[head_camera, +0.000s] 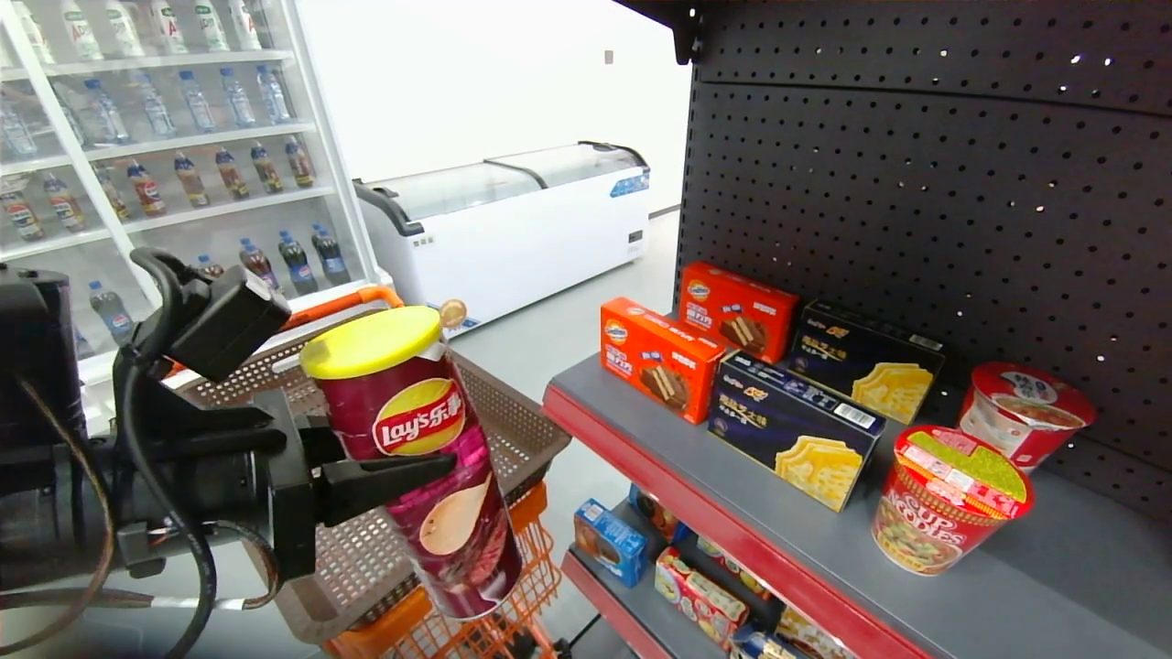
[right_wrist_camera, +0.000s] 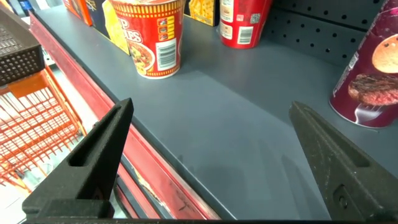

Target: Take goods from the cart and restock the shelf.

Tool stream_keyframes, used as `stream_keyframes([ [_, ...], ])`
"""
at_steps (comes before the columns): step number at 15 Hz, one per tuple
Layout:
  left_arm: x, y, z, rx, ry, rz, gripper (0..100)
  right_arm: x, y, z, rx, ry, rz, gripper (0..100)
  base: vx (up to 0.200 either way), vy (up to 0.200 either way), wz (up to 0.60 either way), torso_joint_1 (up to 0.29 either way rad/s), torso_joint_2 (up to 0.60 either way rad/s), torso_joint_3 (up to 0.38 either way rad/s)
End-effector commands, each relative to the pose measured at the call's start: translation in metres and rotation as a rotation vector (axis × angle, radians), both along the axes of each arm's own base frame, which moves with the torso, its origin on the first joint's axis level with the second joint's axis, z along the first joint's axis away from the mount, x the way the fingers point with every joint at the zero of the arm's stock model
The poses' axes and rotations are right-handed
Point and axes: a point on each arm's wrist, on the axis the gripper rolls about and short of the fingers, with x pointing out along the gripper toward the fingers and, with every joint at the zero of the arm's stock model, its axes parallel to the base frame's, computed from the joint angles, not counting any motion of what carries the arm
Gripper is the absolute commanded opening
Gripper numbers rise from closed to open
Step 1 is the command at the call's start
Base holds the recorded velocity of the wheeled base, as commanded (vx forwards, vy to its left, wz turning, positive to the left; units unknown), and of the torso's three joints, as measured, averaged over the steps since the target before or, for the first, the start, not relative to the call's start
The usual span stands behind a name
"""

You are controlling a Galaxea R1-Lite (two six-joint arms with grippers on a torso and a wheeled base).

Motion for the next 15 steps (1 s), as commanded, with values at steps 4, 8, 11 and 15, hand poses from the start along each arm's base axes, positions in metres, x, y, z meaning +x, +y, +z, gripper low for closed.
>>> stream_keyframes([
  [4, 0.009, -0.025, -0.003, -0.003, -0.003, -0.090, 0, 0.000, 0.000, 0.000, 0.001, -0.001, 0.001, 100, 0.000, 0.000, 0.00, 0.000, 0.00, 0.000],
  [8, 0.005, -0.038, -0.004, -0.036, -0.009, -0.228, 0, 0.000, 0.000, 0.000, 0.001, -0.001, 0.001, 100, 0.000, 0.000, 0.00, 0.000, 0.00, 0.000],
  [11, -0.006, -0.050, -0.005, -0.048, -0.003, -0.347, 0, 0.000, 0.000, 0.000, -0.001, -0.001, 0.001, 100, 0.000, 0.000, 0.00, 0.000, 0.00, 0.000],
  [15, -0.007, -0.051, -0.005, -0.037, -0.021, -0.369, 0, 0.000, 0.000, 0.000, -0.001, -0.001, 0.001, 100, 0.000, 0.000, -0.45, 0.002, 0.00, 0.003],
])
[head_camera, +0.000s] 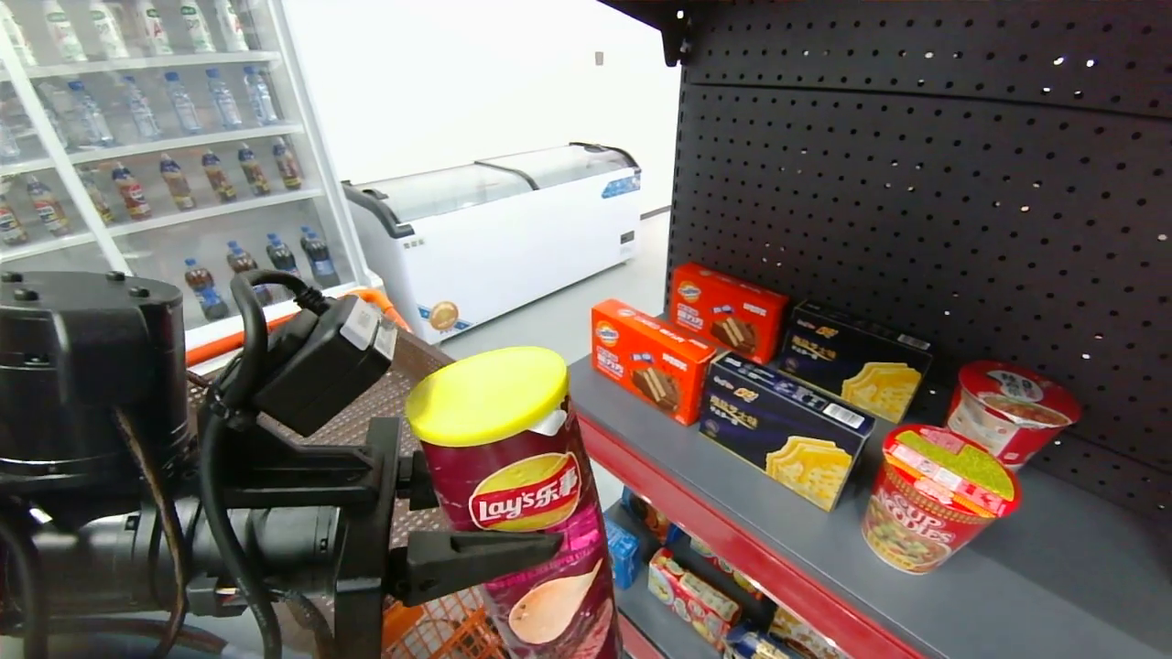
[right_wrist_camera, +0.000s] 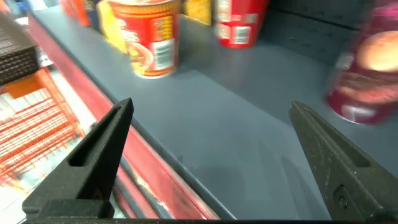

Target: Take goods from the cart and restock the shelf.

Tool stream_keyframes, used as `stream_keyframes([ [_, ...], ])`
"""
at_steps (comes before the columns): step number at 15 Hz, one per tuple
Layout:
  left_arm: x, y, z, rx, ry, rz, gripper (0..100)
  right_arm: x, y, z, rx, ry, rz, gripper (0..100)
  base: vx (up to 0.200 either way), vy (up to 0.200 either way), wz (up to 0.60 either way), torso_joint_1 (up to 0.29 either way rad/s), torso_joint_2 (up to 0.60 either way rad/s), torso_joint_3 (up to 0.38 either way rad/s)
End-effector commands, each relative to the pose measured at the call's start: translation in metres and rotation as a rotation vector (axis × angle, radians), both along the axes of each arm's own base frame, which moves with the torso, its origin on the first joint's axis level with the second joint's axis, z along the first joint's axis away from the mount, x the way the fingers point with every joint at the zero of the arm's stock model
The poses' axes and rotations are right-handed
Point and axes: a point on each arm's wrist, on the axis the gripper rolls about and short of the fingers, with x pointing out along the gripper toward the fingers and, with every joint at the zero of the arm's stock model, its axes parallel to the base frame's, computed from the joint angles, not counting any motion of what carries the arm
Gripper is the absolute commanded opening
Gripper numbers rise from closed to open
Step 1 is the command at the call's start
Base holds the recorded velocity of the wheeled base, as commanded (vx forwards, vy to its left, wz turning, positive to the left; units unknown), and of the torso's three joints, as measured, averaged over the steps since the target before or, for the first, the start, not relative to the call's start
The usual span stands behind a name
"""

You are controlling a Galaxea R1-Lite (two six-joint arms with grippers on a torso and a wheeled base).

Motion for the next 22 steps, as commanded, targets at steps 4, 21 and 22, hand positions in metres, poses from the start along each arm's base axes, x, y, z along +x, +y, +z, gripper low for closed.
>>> stream_keyframes([
  [4, -0.0031, -0.0022, -0.0036, 0.009, 0.004, -0.020, 0, 0.0000, 0.0000, -0.0001, -0.001, 0.000, 0.000, 100, 0.000, 0.000, -0.60, 0.004, 0.00, 0.004],
  [21, -0.0029, -0.0033, -0.0051, 0.015, 0.008, -0.016, 0, 0.0000, 0.0000, -0.0001, 0.001, 0.000, 0.000, 100, 0.000, 0.000, -0.42, 0.002, 0.00, 0.001],
  [22, -0.0031, -0.0032, -0.0048, 0.014, 0.007, -0.016, 0, 0.0000, 0.0000, -0.0001, 0.001, 0.000, 0.000, 100, 0.000, 0.000, 0.00, 0.000, 0.00, 0.000],
])
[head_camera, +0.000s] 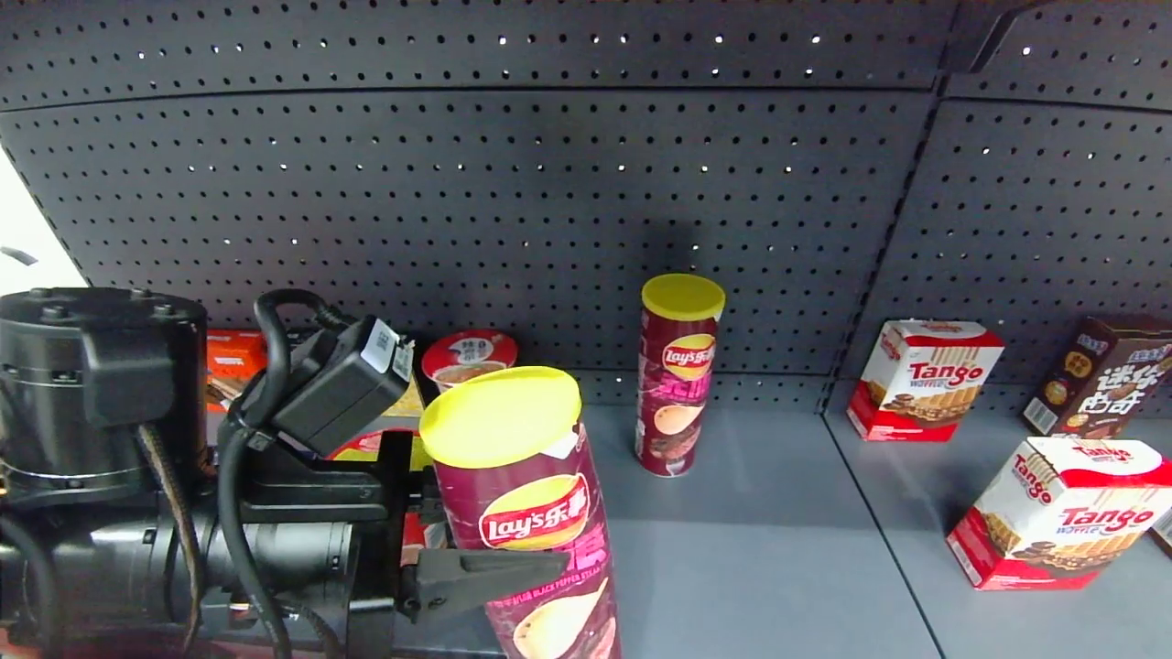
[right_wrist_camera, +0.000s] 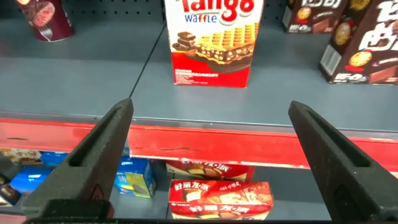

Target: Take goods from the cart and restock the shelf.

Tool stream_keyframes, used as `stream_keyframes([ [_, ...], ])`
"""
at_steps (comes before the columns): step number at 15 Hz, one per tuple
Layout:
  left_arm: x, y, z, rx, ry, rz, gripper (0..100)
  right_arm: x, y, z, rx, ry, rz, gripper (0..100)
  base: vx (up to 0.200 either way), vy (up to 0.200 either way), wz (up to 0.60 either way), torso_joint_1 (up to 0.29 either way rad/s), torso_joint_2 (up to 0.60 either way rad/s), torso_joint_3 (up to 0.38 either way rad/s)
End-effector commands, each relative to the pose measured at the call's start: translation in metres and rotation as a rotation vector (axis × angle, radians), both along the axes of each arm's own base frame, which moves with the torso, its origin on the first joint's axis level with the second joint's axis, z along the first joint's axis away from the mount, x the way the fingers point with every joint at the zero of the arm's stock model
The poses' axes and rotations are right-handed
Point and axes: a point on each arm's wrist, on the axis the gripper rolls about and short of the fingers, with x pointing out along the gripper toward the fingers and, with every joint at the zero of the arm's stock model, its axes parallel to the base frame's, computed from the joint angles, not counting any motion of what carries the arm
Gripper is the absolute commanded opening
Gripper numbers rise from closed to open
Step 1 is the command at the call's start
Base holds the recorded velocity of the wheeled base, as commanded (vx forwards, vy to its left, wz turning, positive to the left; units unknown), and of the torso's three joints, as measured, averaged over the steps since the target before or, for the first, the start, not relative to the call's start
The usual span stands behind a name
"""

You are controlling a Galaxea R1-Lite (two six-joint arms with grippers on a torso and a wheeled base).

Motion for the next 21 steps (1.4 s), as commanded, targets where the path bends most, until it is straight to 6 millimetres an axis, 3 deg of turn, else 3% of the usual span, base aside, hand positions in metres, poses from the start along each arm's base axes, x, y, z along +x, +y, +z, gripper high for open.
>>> stream_keyframes([
  [1, 0.000, 0.001, 0.001, -0.003, -0.003, 0.005, 0, 0.000, 0.000, 0.000, 0.001, -0.001, 0.001, 100, 0.000, 0.000, 0.00, 0.000, 0.00, 0.000],
  [13, -0.002, 0.000, -0.004, 0.014, 0.003, 0.016, 0, 0.000, 0.000, 0.000, -0.001, -0.001, 0.001, 100, 0.000, 0.000, 0.00, 0.000, 0.00, 0.000],
  [14, -0.006, 0.003, -0.014, 0.034, 0.034, 0.016, 0, 0.000, 0.000, 0.001, -0.008, -0.002, -0.024, 100, 0.000, 0.000, 0.00, 0.000, 0.00, 0.000],
  [17, -0.012, 0.008, -0.014, 0.031, 0.031, 0.021, 0, 0.002, -0.001, 0.002, -0.039, 0.025, -0.028, 100, 0.000, 0.000, 0.00, 0.000, 0.00, 0.000],
  [18, -0.015, 0.011, -0.013, 0.028, 0.030, 0.028, 0, 0.009, 0.000, 0.101, 0.047, -0.047, 0.059, 100, 0.000, 0.000, 0.00, 0.000, 0.00, 0.000],
  [19, -0.018, 0.013, -0.015, 0.030, 0.032, 0.028, 0, 0.033, 0.001, 0.150, 0.202, -0.021, 0.081, 100, 0.000, 0.000, 0.00, 0.000, 0.00, 0.000],
  [21, -0.017, 0.013, -0.015, 0.036, 0.026, 0.049, 0, 0.043, 0.006, 0.166, 0.112, -0.011, 0.268, 100, 0.000, 0.000, 0.00, 0.000, 0.00, 0.000],
])
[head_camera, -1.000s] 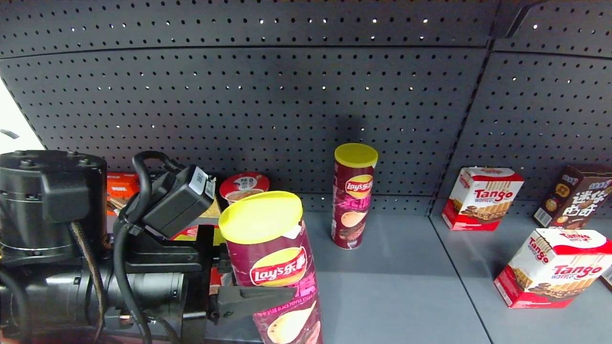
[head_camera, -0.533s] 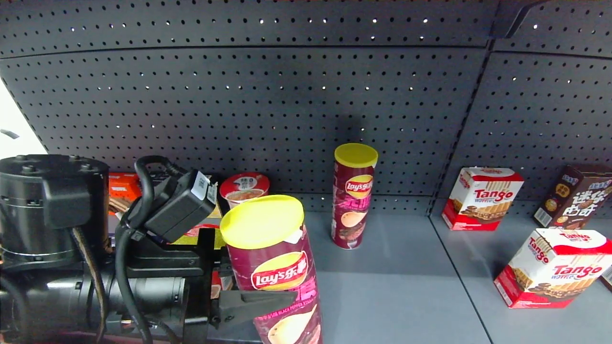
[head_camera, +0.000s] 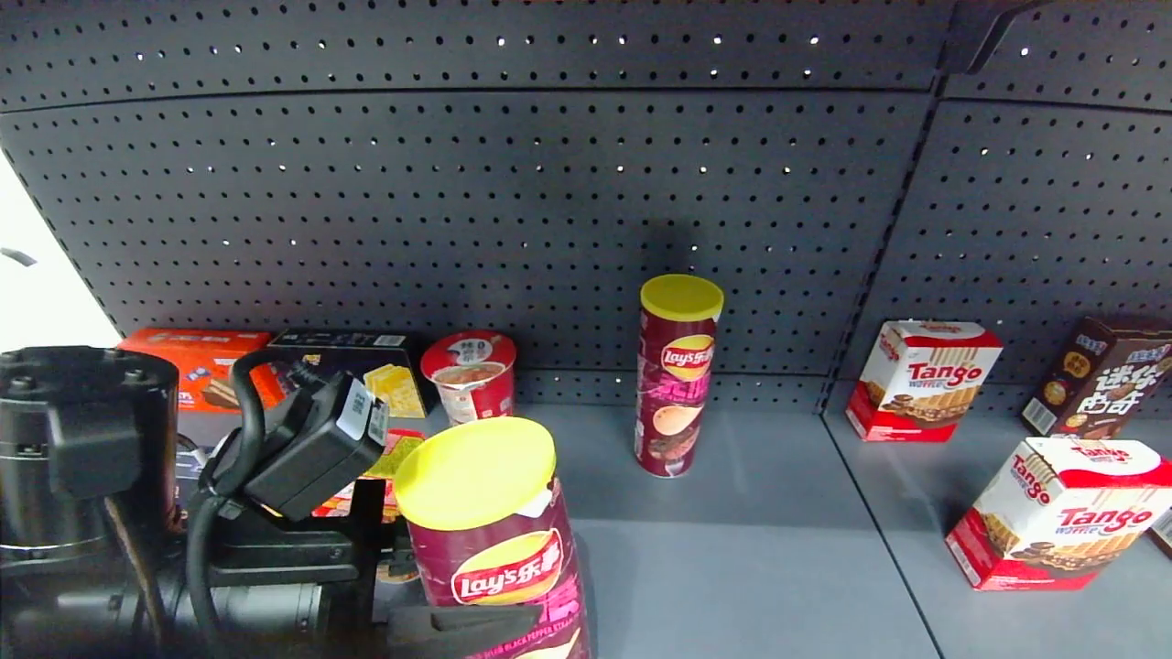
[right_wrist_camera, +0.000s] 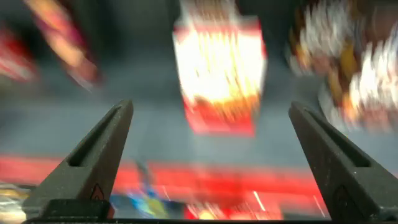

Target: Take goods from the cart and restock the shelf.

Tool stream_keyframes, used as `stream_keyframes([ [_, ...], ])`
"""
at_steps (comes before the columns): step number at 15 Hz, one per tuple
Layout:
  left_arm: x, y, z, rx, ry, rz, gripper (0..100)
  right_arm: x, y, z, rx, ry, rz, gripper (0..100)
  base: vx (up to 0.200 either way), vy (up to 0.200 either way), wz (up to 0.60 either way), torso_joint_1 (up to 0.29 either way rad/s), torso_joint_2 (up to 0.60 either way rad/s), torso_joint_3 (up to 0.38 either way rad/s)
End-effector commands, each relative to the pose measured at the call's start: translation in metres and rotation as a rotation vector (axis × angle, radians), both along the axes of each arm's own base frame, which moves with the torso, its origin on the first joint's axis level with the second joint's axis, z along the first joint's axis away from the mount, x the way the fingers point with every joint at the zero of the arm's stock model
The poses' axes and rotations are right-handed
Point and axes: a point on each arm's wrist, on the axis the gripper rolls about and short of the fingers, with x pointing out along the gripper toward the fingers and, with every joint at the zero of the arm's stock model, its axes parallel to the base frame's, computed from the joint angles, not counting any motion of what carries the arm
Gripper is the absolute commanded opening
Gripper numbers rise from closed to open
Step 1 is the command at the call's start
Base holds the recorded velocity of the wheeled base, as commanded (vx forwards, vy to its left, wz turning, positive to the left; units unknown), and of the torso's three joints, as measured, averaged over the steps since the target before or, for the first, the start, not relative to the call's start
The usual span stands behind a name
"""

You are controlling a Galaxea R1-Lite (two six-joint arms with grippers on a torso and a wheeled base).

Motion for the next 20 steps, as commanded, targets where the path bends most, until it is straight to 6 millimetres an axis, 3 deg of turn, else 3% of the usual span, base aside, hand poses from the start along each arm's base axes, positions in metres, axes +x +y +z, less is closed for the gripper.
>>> stream_keyframes([
  [1, -0.001, 0.001, 0.002, 0.007, -0.012, 0.029, 0, 0.051, 0.008, 0.098, 0.017, 0.055, 0.270, 100, 0.000, 0.000, 0.00, 0.000, 0.00, 0.000],
  [3, -0.001, 0.001, 0.001, 0.012, -0.010, 0.034, 0, 0.077, 0.019, 0.119, -0.009, 0.094, 0.455, 100, 0.000, 0.000, 0.00, 0.000, 0.00, 0.000],
  [7, 0.002, -0.002, 0.005, 0.018, -0.027, 0.054, 0, 0.130, 0.054, 0.113, -0.203, 0.200, 0.593, 100, 0.000, 0.000, 0.00, 0.000, 0.00, 0.000],
  [9, 0.005, -0.003, 0.003, 0.020, -0.026, 0.057, 0, 0.146, 0.066, 0.112, -0.210, 0.210, 0.619, 100, 0.000, 0.000, 0.00, 0.000, 0.00, 0.000],
  [11, 0.006, -0.003, 0.002, 0.021, -0.024, 0.056, 0, 0.176, 0.082, 0.112, -0.213, 0.210, 0.630, 100, 0.000, 0.000, 0.00, 0.000, 0.00, 0.000],
  [15, 0.005, -0.002, 0.001, 0.023, -0.021, 0.058, 0, 0.212, 0.105, 0.116, -0.225, 0.237, 0.650, 100, 0.000, 0.000, 0.00, 0.000, 0.00, 0.000],
  [20, 0.004, -0.001, -0.002, 0.028, -0.014, 0.059, 0, 0.243, 0.123, 0.095, -0.339, 0.274, 0.714, 100, 0.000, 0.000, 0.00, 0.000, 0.00, 0.000],
])
